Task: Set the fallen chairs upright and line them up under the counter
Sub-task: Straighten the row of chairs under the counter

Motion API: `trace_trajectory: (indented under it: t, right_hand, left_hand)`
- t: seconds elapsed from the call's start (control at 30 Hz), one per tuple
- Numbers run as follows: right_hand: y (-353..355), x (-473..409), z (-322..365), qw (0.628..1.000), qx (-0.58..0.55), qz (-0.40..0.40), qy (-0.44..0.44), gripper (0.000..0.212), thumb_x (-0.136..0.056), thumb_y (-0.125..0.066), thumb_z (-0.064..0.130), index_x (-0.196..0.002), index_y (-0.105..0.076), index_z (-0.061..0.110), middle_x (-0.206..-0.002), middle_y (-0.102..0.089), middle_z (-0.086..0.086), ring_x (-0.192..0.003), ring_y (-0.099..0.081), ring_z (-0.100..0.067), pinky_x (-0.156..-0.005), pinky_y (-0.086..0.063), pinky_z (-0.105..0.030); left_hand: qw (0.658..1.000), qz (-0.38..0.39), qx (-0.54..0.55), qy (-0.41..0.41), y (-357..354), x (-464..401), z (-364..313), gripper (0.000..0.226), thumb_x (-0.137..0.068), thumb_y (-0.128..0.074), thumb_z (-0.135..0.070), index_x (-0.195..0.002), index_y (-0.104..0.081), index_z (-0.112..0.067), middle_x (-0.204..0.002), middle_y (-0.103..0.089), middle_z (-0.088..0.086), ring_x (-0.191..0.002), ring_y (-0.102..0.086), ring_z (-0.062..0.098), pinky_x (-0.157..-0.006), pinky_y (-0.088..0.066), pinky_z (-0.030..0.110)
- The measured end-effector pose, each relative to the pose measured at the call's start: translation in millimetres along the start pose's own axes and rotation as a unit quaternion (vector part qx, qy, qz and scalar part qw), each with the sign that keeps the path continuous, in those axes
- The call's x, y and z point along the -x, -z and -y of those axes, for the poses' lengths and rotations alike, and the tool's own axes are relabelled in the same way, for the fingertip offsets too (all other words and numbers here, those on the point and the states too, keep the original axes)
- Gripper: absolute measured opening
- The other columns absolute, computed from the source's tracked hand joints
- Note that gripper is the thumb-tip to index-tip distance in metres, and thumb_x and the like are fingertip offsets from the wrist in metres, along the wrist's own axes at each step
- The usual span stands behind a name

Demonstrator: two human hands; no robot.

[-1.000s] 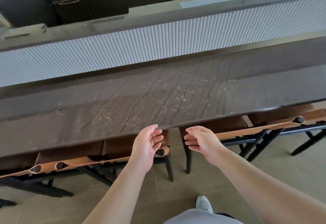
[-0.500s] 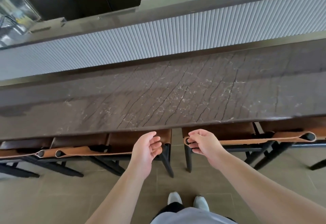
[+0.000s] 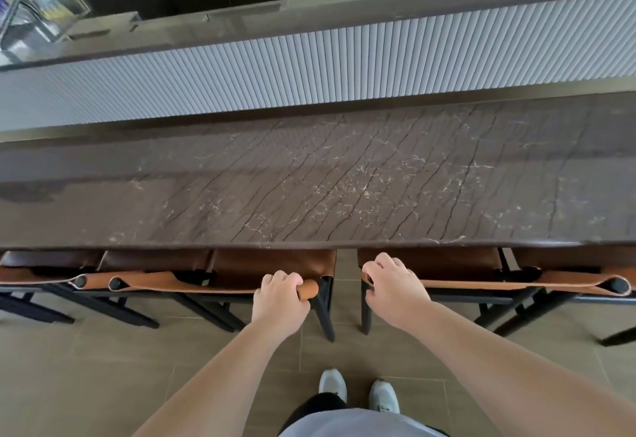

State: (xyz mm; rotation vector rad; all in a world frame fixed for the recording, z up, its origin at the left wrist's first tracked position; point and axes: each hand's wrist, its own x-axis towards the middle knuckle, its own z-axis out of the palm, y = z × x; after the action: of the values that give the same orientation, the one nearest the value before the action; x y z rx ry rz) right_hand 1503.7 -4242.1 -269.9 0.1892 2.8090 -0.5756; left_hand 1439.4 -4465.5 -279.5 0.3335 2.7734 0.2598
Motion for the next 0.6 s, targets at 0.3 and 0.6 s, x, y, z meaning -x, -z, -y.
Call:
trace_trajectory:
  t: [0.3, 0.6]
  right_hand:
    - [-8, -13, 2, 0.987, 0.144, 0.058, -0.034, 0.057, -0.082, -0.056, -0.002, -0.130, -0.036, 0.022, -0.110, -0.043, -0.007, -0.097, -0.049, -0.029, -0.064, -0.036, -0.037]
    - [-11, -21, -1, 0.983, 0.169, 0.074, 0.000, 0.040, -0.085, -0.052, 0.002, -0.119, -0.040, 0.019, -0.104, -0.043, -0.005, -0.089, -0.053, -0.030, -0.059, -0.039, -0.039]
  left_hand:
    - [0.979, 0.004, -0.149, -0.139, -3, -16, 21, 0.027, -0.090, -0.059, -0.037, -0.113, -0.053, -0.026, -0.107, -0.055, -0.002, -0.104, -0.052, 0.023, -0.081, -0.039, 0.036]
    - [0.958, 0.025, -0.143, -0.247, 6, -35, 34, 0.023, -0.086, -0.055, -0.042, -0.103, -0.053, -0.026, -0.091, -0.048, -0.004, -0.092, -0.053, 0.022, -0.060, -0.031, 0.031]
